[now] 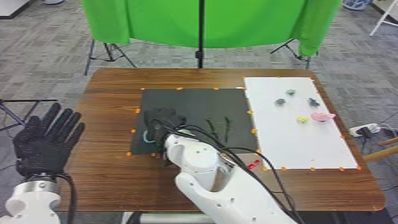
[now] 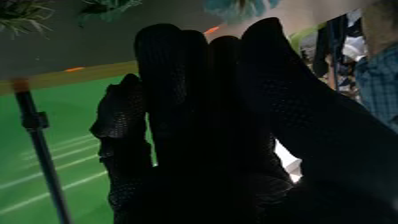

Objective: Arrange flowers

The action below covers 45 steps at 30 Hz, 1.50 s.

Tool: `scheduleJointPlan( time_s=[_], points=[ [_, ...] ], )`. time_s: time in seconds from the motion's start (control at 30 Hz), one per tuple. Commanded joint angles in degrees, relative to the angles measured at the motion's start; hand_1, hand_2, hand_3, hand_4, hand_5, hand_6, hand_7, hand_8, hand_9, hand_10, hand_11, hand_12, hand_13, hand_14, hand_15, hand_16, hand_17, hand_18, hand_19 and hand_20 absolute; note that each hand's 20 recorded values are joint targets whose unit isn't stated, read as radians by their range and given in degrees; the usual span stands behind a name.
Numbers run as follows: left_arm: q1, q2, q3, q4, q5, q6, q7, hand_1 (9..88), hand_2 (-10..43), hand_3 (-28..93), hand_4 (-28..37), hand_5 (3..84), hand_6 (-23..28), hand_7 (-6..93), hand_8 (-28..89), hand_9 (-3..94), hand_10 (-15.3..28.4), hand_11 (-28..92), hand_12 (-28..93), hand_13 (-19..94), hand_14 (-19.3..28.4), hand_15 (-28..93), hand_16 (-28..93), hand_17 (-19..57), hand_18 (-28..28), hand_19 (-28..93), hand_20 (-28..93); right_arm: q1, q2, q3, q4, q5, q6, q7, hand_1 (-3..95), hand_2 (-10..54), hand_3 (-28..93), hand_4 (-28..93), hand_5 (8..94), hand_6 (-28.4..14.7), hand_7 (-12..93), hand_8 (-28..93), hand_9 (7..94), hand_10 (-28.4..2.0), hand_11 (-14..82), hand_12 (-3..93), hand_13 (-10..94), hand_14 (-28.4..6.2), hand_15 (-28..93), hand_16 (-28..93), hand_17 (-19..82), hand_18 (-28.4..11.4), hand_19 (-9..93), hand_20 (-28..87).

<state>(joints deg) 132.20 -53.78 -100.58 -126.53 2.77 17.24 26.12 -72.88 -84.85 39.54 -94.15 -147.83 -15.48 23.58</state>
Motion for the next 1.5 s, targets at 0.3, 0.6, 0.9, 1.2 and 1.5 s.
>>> scheduleJointPlan(
  time_s=[0.3,0.6,0.9,1.2,1.5],
  points=[
    [0.2,-3.40,-0.52,0.99,0.15,-0.99,-1.07,23.3,12.8,81,-28.3,40.3,7.0,11.0,-10,36.3,13.4,16,9,30,12.0,16,-2,-5.0,12.1,28,12,-5.0,11.6,18.7,-14.4,9.3,4.3,9.1,46.7,-9.5,80,-28,58.1,-6.1,11,-11,56.9,-18.4,11.3,15.1,60,-14.4,57,23,34,-23.6,89,38],
    [2.6,-3.22,-1.65,0.07,0.01,-1.63,0.23,22.9,12.4,81,-28.3,40.2,7.1,10.7,-10,36.3,13.5,16,9,30,12.0,16,-2,-5.0,12.1,28,12,-14.7,26.8,39.0,-13.6,10.5,7.2,16.3,43.4,-9.5,81,-28,53.1,-8.1,9,-10,48.2,-20.4,9.3,14.8,45,-17.7,39,14,25,-23.7,78,30],
    [3.0,-3.64,-1.93,-0.18,-0.70,-0.61,0.74,22.9,12.4,81,-28.3,40.3,7.1,11.0,-10,36.3,13.4,16,9,30,11.9,16,-2,-5.0,12.2,28,12,-17.2,28.0,43.8,-10.3,13.1,2.9,16.0,43.7,-9.5,81,-28,50.4,-6.8,11,-10,46.9,-17.8,9.2,14.7,45,-16.3,35,15,23,-22.7,76,28],
    [3.0,-4.03,-1.67,-0.63,-1.04,0.95,0.44,23.0,13.1,80,-28.3,41.0,7.4,11.4,-10,36.8,13.9,16,9,30,12.3,17,-2,-5.1,12.2,29,12,-18.4,26.8,42.3,-10.3,9.9,2.9,14.0,46.7,-9.5,84,-28,50.9,-4.7,12,-11,48.4,-15.2,9.2,14.8,50,-13.6,36,18,23,-22.6,77,31],
    [3.6,-4.35,-1.69,-0.88,-0.90,0.84,0.36,23.0,13.3,80,-28.3,41.1,7.5,11.3,-10,36.9,13.7,16,9,30,12.2,17,-2,-5.1,12.1,29,12,-17.9,25.7,41.4,-6.5,11.8,-3.5,14.8,49.7,-9.5,83,-28,54.1,-3.0,13,-12,53.2,-12.9,10.0,14.9,56,-11.9,40,19,25,-22.5,79,35]
  ],
)
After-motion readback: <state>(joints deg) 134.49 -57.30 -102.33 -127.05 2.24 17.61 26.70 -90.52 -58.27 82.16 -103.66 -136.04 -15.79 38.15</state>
